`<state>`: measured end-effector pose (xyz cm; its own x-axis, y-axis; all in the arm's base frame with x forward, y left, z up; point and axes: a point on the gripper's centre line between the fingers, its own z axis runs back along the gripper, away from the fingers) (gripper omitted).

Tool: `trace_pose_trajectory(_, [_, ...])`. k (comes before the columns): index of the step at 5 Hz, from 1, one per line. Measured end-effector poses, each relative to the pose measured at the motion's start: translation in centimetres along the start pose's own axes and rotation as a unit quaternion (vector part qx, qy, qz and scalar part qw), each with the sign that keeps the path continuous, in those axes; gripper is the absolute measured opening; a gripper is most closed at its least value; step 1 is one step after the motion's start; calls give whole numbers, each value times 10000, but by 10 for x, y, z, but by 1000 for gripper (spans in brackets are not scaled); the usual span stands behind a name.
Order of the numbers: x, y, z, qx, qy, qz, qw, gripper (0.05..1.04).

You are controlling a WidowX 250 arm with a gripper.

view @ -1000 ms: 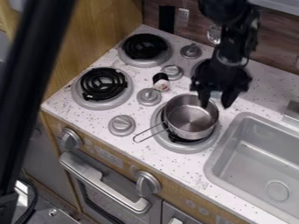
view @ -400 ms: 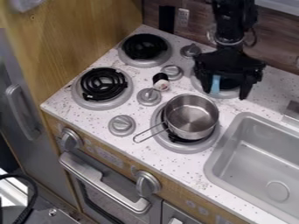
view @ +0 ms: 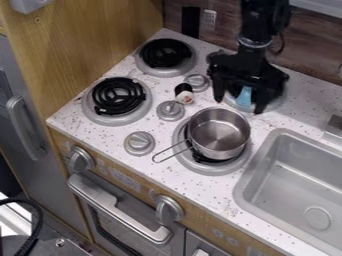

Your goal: Moves the silver pot to the bottom right burner

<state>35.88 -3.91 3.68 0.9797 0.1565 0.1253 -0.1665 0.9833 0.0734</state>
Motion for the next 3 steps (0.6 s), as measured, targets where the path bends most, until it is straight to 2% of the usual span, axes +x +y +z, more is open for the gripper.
trace_pose_trajectory(1, [-4,18,7,1049,173,-12,9943,999])
trace_pose_trajectory(2, [-6,13,7,1151,163,-140,9931,999])
trace_pose_trajectory(3, [-6,13,7,1154,170,-142,9931,999])
